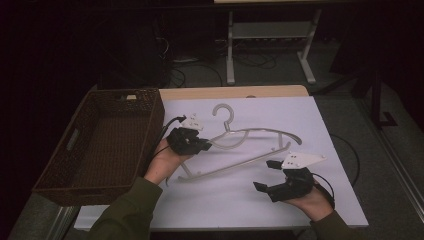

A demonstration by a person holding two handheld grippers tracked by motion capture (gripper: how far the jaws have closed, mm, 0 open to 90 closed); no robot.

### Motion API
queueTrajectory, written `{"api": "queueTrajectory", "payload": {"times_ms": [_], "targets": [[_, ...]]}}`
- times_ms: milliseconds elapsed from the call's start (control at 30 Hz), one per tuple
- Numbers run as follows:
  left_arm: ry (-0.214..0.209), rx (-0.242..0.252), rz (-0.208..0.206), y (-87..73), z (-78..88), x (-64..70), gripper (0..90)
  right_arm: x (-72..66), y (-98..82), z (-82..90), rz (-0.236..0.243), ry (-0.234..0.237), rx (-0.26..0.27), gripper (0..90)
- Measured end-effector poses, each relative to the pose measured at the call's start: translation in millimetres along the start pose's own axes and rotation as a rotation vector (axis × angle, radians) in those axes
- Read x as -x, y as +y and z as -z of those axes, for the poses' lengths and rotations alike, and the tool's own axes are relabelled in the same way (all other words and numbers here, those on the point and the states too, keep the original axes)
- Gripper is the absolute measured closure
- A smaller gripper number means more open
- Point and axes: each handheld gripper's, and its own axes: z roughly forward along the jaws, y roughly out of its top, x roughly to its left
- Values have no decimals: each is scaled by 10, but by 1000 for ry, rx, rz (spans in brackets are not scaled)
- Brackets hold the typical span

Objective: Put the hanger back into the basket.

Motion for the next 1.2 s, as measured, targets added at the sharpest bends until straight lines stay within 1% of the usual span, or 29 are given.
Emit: {"api": "queueTrajectory", "payload": {"times_ms": [67,233,267,433,533,700,833,867,900,1000,1100,1200], "targets": [[13,-3,6,31,63,-23,830,2,5,8,1,-7,18,126],[47,3,30,91,222,-85,830,24,19,31,-2,-45,47,33],[52,8,39,104,264,-107,830,36,22,43,-3,-55,54,28],[80,23,51,139,470,-190,830,55,11,49,-11,-62,55,29],[97,33,63,134,596,-247,830,68,4,40,-6,-61,53,30],[135,52,90,83,836,-374,830,69,3,34,-13,-59,50,32],[163,70,112,30,1001,-460,830,73,3,26,-9,-61,50,33],[176,75,120,8,1058,-489,830,74,3,26,-8,-62,50,33],[182,77,120,-5,1093,-509,830,77,2,25,-7,-62,51,33],[214,83,130,-69,1243,-582,830,82,0,24,-7,-64,52,33],[250,83,149,-167,1409,-668,830,87,-1,26,-8,-65,53,35],[279,89,171,-261,1539,-741,830,90,-1,24,-9,-65,54,36]]}}
